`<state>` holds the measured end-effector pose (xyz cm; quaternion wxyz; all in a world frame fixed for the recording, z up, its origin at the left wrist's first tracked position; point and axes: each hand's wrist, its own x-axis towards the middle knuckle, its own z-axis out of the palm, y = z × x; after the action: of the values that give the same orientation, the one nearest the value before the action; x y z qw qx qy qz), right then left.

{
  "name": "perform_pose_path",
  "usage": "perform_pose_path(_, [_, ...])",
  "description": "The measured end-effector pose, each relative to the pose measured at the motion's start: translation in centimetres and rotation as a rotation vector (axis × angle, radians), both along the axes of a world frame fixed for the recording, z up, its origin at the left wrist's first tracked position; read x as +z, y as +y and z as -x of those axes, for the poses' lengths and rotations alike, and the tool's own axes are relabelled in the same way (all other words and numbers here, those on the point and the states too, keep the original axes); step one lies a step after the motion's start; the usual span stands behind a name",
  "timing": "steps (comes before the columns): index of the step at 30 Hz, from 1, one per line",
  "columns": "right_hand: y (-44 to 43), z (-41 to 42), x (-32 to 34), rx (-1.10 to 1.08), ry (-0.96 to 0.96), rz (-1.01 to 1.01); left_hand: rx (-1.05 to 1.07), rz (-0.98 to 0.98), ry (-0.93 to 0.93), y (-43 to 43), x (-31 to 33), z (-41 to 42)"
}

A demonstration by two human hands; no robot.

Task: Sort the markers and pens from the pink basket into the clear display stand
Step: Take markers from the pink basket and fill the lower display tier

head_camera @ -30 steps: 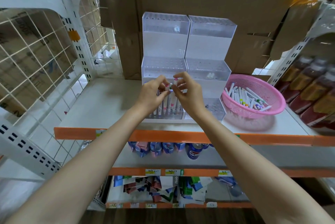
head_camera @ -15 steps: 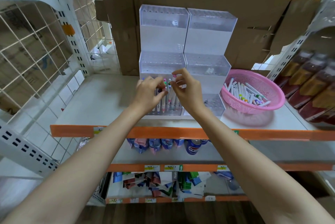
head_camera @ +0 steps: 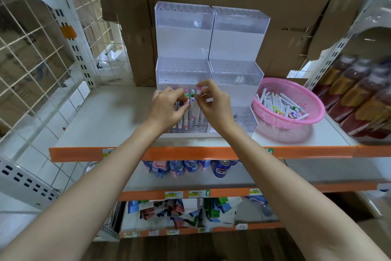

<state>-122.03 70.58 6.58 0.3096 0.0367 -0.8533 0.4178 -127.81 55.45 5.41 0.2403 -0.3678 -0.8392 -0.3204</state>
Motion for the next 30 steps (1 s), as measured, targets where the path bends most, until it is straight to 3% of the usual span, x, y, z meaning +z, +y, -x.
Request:
perform_pose_path(21, [0.1, 0.5, -0.2, -0.007, -0.011, -0.002, 0.011, 0.131, 0.095, -0.1, 0.2, 0.1])
perform_pose_path(26, [0.0, 0.4, -0.4, 0.006, -0.004, -0.060, 0.027, 0.144, 0.173, -0.6, 0.2, 0.2])
perform_pose_path(30, [0.1, 0.4, -0.6, 0.005, 0.010, -0.153, 0.091, 0.157, 0.133, -1.2, -0.2, 0.1])
